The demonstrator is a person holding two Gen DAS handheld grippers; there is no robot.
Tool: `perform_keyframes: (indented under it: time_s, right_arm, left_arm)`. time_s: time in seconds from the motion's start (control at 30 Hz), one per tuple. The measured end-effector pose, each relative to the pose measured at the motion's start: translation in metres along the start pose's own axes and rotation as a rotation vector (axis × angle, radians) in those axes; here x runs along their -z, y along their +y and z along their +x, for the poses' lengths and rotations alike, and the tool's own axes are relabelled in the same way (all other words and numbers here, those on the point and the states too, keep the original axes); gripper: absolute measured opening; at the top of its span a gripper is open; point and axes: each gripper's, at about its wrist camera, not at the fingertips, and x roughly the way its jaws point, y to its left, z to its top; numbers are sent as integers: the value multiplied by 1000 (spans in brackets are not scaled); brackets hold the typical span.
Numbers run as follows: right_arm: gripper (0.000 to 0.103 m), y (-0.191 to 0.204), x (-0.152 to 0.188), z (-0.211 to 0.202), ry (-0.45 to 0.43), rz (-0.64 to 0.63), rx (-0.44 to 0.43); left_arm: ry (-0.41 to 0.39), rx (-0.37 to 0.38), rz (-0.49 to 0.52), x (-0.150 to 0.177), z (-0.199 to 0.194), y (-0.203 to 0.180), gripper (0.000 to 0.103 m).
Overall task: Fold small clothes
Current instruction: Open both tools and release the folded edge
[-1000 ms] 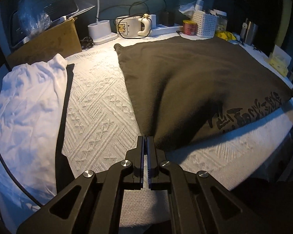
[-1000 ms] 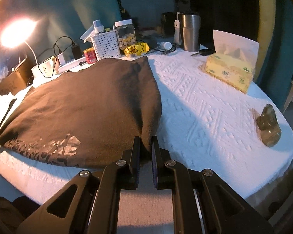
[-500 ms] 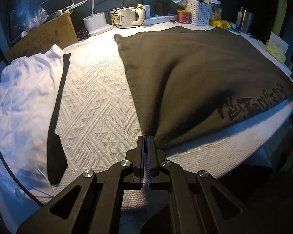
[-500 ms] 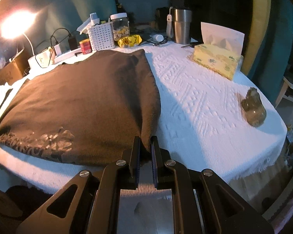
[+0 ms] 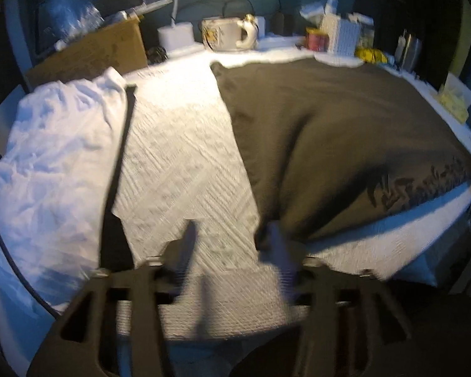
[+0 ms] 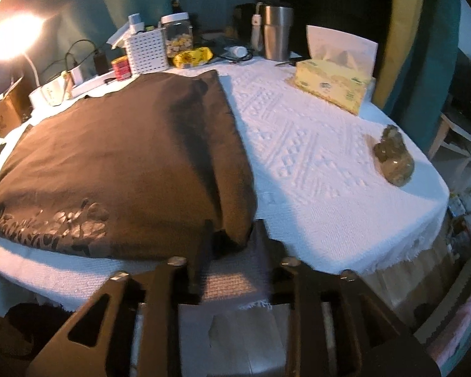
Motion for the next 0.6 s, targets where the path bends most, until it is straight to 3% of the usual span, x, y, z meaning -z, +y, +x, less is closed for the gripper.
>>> perform_keyframes:
  time_s: [0.03,0.07,0.33,0.43,0.5,0.6]
  right_arm:
    - [50,-1,0,-2,-1,11,-1]
    - [55,-3,0,-4,-2,23,0]
    - [57,0,2,-14,13,73,-15]
    - [73,1,2,-15,23,120,-47]
    - [76,4,3,-16,31,138,-68]
    - [76,7,5,-14,40,165,-85]
  left_arm:
    - [-26,-11,-6,-3,-5,1,73]
    - [-43,-12,-10,-5,-8,3,74]
    - [-69,-9,-42,-29,-8,-2,75]
    - [-70,74,-29,-40,-9,-9,75]
    - [-88,98,0,-45,-11,-13,75]
    - [-127,24,30,-53,-10,-19,75]
